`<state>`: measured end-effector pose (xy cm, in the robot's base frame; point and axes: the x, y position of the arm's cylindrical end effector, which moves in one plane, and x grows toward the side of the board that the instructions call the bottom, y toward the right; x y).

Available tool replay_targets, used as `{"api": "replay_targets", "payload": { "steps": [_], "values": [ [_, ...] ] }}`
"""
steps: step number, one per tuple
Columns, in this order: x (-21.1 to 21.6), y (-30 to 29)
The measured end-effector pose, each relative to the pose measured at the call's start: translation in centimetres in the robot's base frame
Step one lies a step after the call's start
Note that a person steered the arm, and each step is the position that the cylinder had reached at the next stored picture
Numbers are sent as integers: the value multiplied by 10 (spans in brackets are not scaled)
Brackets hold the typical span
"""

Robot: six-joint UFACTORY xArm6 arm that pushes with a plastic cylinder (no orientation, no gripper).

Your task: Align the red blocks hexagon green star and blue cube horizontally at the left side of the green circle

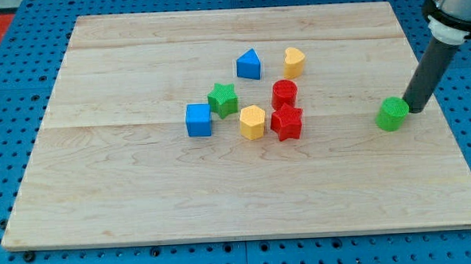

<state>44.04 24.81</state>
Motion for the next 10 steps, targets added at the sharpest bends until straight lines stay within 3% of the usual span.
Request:
{"api": "replay_targets", "payload": {
  "steps": [1, 2, 3, 4, 5, 6, 7, 8, 9, 10],
  "values": [
    [-5, 9],
    [-67, -9],
    [-86, -123],
    [-82, -197],
    [-69, -220],
    [-47, -148],
    [-37, -116],
    [-38, -117],
    [-68, -141],
    [-20, -146]
  ]
}}
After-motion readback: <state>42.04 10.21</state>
